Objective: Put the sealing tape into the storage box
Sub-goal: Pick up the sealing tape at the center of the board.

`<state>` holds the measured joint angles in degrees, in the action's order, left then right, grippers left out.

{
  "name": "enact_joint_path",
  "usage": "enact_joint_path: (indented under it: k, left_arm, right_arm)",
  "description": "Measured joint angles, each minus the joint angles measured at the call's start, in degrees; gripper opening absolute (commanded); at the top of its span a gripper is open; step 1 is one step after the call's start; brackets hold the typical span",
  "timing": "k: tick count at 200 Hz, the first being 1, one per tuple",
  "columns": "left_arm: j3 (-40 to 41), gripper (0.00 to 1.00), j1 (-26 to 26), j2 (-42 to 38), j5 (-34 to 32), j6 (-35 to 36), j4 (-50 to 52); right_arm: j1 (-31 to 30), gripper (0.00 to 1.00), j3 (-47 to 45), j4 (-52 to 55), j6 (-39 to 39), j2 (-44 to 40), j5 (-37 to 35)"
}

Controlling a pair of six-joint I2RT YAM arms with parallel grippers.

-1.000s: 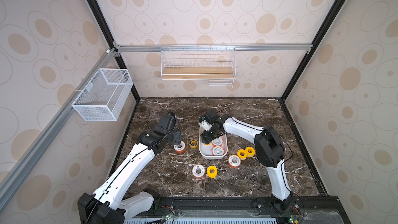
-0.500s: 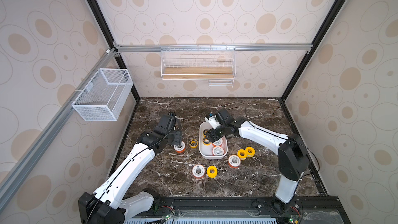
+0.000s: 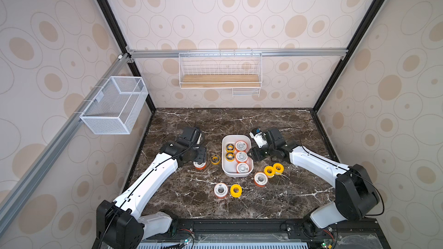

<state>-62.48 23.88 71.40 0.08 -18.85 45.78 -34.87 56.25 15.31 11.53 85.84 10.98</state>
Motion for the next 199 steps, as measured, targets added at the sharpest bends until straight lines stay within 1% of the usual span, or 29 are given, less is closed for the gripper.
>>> enact_joint_path:
  k: [27,54,89,157,199]
  left_arm:
    - [0.0,0.72,0.0,3.28,2.32,-2.38,-2.21]
    - [0.13,0.72,0.0,8.55,4.79,-4.59,-5.97]
    - [0.13,0.72,0.0,15.58,6.29,-5.38,-8.98]
    - [-1.55,0.73,0.0,25.86,6.49,-5.22,-11.91]
    - [-3.5,0.76,0.02,29.07,7.93,-4.87,-13.14]
  right_arm:
    - [2.05,0.69,-3.8,-2.97,-0.46,-2.27,0.66]
    - [4.76,0.69,-6.69,-5.79,-0.42,-3.8,1.2]
    - [6.99,0.67,-7.82,-7.37,0.2,-4.17,2.69]
    - [7.37,0.66,-7.34,-7.54,0.68,0.11,6.08]
    - [7.43,0.66,-6.93,-7.41,0.66,0.39,6.34]
